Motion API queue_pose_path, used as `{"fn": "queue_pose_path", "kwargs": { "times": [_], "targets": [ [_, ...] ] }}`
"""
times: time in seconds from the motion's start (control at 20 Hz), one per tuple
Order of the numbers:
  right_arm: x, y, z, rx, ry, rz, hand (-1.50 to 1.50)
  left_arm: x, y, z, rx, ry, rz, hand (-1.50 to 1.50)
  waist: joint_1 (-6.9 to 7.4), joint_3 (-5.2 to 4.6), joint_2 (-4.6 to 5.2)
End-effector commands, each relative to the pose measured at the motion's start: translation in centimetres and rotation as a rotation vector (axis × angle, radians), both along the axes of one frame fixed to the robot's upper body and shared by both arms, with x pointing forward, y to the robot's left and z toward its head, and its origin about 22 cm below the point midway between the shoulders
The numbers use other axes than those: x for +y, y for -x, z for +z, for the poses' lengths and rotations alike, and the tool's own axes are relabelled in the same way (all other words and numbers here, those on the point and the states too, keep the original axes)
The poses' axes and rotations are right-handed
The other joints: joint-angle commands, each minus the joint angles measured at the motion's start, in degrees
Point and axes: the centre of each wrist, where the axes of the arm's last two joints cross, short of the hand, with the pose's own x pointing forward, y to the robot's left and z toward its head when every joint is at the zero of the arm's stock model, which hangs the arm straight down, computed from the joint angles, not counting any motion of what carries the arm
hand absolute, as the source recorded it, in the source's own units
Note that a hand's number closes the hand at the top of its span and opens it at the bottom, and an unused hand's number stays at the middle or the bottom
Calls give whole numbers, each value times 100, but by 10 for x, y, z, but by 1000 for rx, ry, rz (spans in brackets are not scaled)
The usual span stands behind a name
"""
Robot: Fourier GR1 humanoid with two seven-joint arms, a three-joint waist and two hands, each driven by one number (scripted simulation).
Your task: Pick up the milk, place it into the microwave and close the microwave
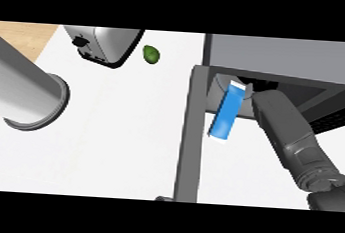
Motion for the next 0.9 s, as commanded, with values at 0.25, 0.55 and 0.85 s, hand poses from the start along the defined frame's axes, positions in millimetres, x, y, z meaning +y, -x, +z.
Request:
{"fn": "queue_pose_path", "kwargs": {
  "times": [0.25,0.55,0.85],
  "targets": [
    [-29,3,-3,45,17,-76,150,-3,-8,-2,12,3,-22,-150,147,9,76],
    [-53,11,-13,59,89,-119,150,-4,-19,-2,21,-8,-20,-150,152,17,101],
    [-34,15,-24,73,163,-68,-150,-5,-30,-5,17,4,-33,-150,207,15,120]
  ]
}}
